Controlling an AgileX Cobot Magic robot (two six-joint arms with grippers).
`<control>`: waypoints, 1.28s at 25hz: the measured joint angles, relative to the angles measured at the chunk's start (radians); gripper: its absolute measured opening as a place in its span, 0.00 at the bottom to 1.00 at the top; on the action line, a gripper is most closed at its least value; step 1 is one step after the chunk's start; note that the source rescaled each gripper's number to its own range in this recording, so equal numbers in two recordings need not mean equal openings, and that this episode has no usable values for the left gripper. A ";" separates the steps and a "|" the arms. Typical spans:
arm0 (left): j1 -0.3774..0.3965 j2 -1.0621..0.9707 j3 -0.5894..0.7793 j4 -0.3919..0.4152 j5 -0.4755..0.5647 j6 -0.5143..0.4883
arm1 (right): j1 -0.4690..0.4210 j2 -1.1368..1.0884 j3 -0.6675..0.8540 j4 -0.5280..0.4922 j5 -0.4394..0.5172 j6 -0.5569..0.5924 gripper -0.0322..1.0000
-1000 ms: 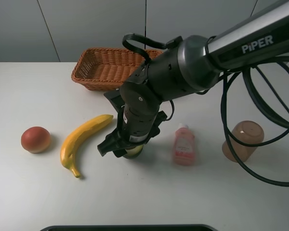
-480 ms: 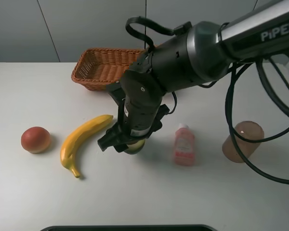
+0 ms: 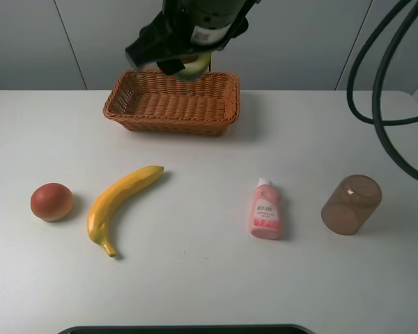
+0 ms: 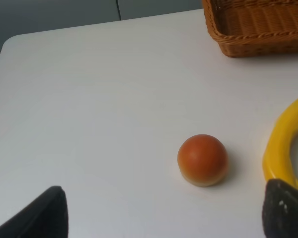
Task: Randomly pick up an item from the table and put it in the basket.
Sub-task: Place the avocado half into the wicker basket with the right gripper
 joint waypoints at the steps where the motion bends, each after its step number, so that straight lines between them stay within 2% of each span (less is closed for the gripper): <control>1: 0.000 0.000 0.000 0.000 0.000 0.000 | -0.018 0.000 -0.016 -0.015 -0.021 0.000 0.03; 9: 0.000 0.000 0.000 0.000 0.000 0.000 | -0.174 0.061 -0.031 -0.039 -0.388 0.006 0.03; 21: 0.000 0.000 0.000 0.000 0.000 0.000 | -0.241 0.411 -0.033 -0.038 -0.723 0.019 0.03; 25: 0.000 0.000 0.000 0.000 0.000 0.000 | -0.256 0.474 -0.033 -0.009 -0.790 0.033 0.03; 32: 0.000 0.000 0.000 0.000 0.000 0.000 | -0.266 0.484 -0.033 -0.005 -0.826 0.036 0.03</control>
